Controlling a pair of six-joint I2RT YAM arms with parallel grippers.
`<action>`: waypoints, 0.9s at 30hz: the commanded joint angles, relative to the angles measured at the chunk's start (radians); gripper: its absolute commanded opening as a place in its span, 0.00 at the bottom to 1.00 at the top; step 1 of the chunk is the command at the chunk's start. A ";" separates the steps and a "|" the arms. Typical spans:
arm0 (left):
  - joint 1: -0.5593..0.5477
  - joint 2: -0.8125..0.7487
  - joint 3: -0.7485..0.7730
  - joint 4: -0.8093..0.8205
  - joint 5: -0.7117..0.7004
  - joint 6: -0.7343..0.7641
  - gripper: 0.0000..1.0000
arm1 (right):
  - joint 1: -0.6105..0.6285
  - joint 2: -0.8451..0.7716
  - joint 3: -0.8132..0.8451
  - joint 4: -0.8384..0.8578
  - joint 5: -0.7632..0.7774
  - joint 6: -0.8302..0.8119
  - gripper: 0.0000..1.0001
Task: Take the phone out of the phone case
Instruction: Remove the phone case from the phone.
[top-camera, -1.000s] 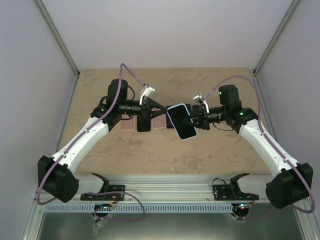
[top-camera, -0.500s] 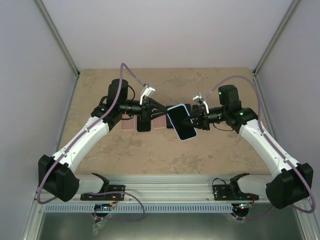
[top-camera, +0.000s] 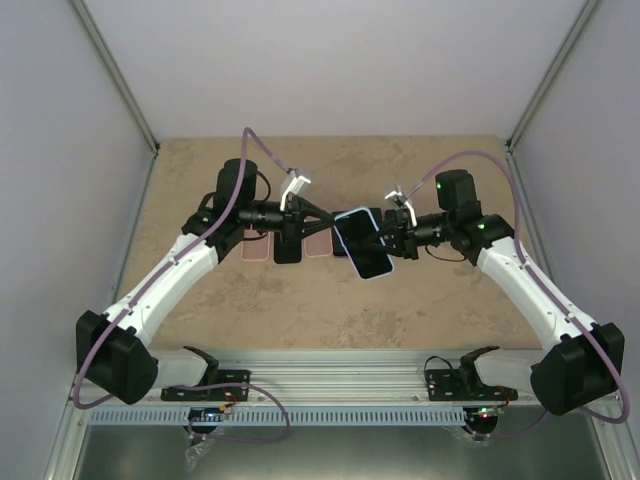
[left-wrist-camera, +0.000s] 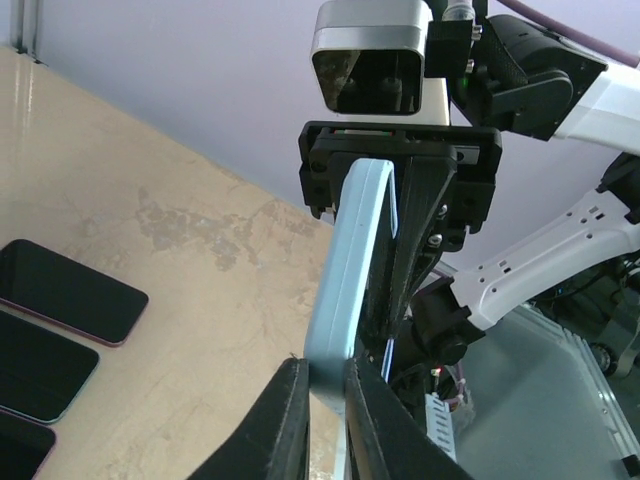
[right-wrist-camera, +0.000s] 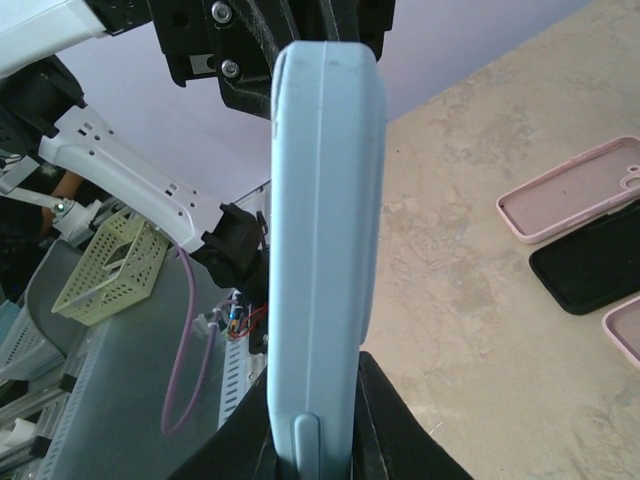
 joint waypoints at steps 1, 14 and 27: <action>0.018 0.017 0.001 -0.017 -0.142 0.021 0.09 | 0.020 -0.031 0.040 0.009 -0.220 -0.076 0.01; 0.020 0.030 -0.013 0.001 -0.133 0.013 0.02 | 0.027 -0.027 0.054 0.015 -0.285 -0.072 0.01; 0.027 0.004 -0.029 0.092 0.029 -0.063 0.32 | -0.048 0.053 0.208 0.241 -0.197 0.182 0.01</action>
